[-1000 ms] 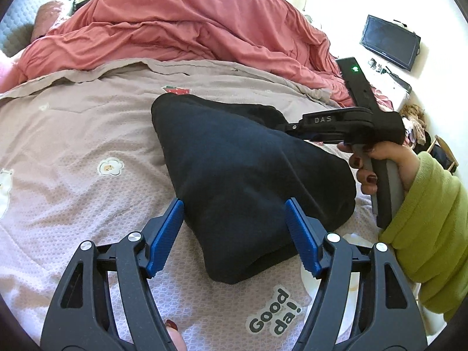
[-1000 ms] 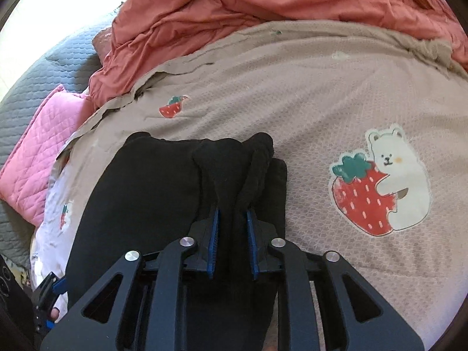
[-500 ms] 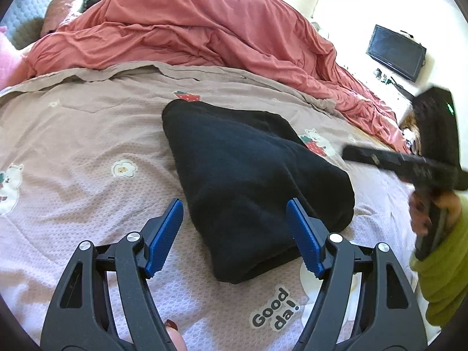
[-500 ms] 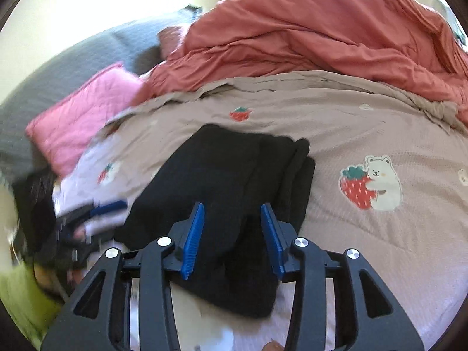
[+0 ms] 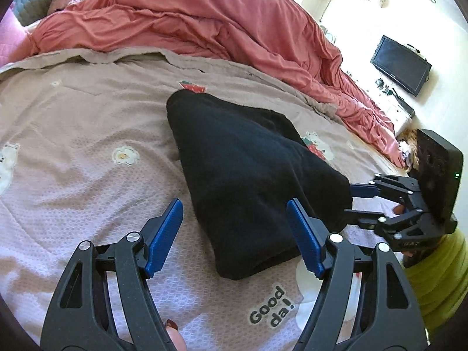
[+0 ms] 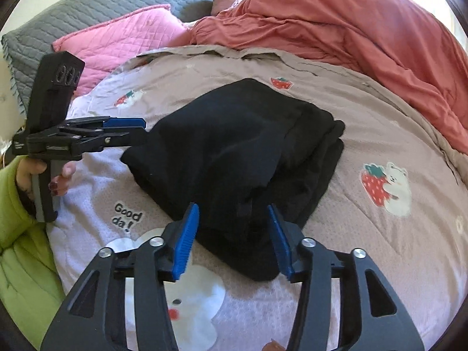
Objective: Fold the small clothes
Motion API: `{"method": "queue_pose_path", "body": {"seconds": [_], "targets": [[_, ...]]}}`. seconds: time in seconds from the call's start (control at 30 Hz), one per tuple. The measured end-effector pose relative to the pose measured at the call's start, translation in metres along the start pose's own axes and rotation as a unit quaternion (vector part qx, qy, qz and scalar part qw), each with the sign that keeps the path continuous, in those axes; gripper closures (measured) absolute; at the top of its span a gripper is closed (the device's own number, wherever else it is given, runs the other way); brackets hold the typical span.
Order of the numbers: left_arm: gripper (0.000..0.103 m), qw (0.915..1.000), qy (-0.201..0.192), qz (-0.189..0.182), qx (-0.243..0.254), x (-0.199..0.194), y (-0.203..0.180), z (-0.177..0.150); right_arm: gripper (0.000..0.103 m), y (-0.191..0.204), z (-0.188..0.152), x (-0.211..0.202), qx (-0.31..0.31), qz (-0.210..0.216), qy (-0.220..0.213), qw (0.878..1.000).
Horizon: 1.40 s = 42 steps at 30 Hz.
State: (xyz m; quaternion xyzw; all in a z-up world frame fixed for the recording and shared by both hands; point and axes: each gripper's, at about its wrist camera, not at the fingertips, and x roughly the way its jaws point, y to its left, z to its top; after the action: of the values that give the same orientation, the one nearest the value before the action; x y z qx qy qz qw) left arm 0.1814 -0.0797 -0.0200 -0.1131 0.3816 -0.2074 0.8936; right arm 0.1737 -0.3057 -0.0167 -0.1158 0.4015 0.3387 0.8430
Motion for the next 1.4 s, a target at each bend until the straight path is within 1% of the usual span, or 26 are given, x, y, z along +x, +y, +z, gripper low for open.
{"method": "queue_pose_path", "body": {"seconds": [0.1, 0.13, 0.17, 0.2, 0.23, 0.3, 0.37, 0.4, 0.43, 0.5, 0.57, 0.7, 0.77, 0.83, 0.93, 1.1, 1.13, 1.2, 1.33, 1.37, 1.4], "targets": [[0.038, 0.9998, 0.014, 0.01, -0.012, 0.01, 0.001, 0.002, 0.055, -0.003, 0.001, 0.013, -0.001, 0.021, 0.003, 1.0], [0.038, 0.9996, 0.018, 0.012, -0.016, 0.013, 0.003, 0.003, 0.058, -0.004, 0.0, 0.015, 0.001, 0.035, 0.002, 0.999], [0.038, 0.9994, 0.023, 0.015, -0.023, 0.016, 0.004, 0.005, 0.087, -0.005, -0.001, 0.015, 0.002, 0.063, 0.003, 0.998], [0.038, 0.9992, 0.025, 0.017, -0.026, 0.017, 0.004, 0.006, 0.089, -0.003, -0.004, 0.012, -0.004, 0.071, 0.003, 0.997], [0.038, 0.9991, 0.026, 0.017, -0.027, 0.018, 0.003, 0.008, 0.089, -0.004, -0.007, 0.006, -0.008, 0.073, -0.002, 0.997], [0.038, 0.9994, 0.022, 0.018, -0.02, 0.016, -0.004, 0.013, 0.089, -0.01, -0.012, -0.005, 0.008, 0.076, -0.011, 0.997], [0.038, 0.9995, 0.02, 0.025, -0.008, 0.017, -0.011, 0.016, 0.09, -0.017, -0.018, -0.018, 0.018, 0.06, -0.02, 0.998], [0.038, 0.9992, 0.027, 0.029, -0.003, 0.02, -0.015, 0.016, 0.09, -0.02, -0.023, -0.022, 0.024, 0.049, -0.019, 0.998], [0.038, 0.9984, 0.041, 0.04, 0.003, 0.026, -0.018, 0.014, 0.09, -0.024, -0.03, -0.02, 0.031, 0.037, -0.011, 0.999], [0.038, 0.997, 0.053, 0.054, 0.013, 0.035, -0.019, 0.007, 0.09, -0.024, -0.039, -0.009, 0.049, 0.034, 0.002, 0.998], [0.037, 0.9962, 0.066, 0.055, 0.012, 0.041, -0.016, -0.003, 0.09, -0.021, -0.045, -0.002, 0.056, 0.022, 0.003, 0.998], [0.036, 0.9966, 0.065, 0.051, 0.008, 0.04, -0.011, -0.008, 0.09, -0.021, -0.042, -0.002, 0.081, 0.015, 0.006, 0.997], [0.036, 0.9966, 0.064, 0.051, 0.009, 0.039, -0.011, -0.008, 0.087, -0.017, -0.039, -0.006, 0.081, 0.004, 0.011, 0.997], [0.036, 0.9966, 0.061, 0.054, 0.012, 0.038, -0.011, -0.008, 0.084, -0.013, -0.035, -0.016, 0.082, 0.003, -0.001, 0.997], [0.036, 0.9967, 0.06, 0.054, 0.007, 0.037, -0.01, -0.007, 0.084, -0.008, -0.026, -0.031, 0.086, 0.003, -0.036, 0.996], [0.036, 0.997, 0.059, 0.051, 0.005, 0.035, -0.008, -0.008, 0.078, 0.001, -0.001, -0.041, 0.098, -0.003, -0.089, 0.991], [0.036, 0.997, 0.058, 0.05, 0.005, 0.035, -0.009, -0.008, 0.077, 0.002, 0.004, -0.041, 0.098, -0.002, -0.094, 0.991], [0.036, 0.9971, 0.058, 0.049, 0.004, 0.034, -0.008, -0.008, 0.076, 0.007, 0.013, -0.038, 0.095, 0.005, -0.104, 0.99], [0.036, 0.9972, 0.056, 0.048, 0.004, 0.034, -0.008, -0.009, 0.074, 0.005, 0.022, -0.017, 0.102, 0.009, -0.086, 0.991], [0.036, 0.9973, 0.055, 0.049, 0.005, 0.033, -0.008, -0.009, 0.072, 0.002, 0.021, -0.008, 0.106, 0.006, -0.073, 0.992], [0.036, 0.9973, 0.056, 0.048, 0.004, 0.033, -0.007, -0.009, 0.072, -0.003, 0.018, 0.005, 0.111, -0.011, -0.049, 0.993]]}}
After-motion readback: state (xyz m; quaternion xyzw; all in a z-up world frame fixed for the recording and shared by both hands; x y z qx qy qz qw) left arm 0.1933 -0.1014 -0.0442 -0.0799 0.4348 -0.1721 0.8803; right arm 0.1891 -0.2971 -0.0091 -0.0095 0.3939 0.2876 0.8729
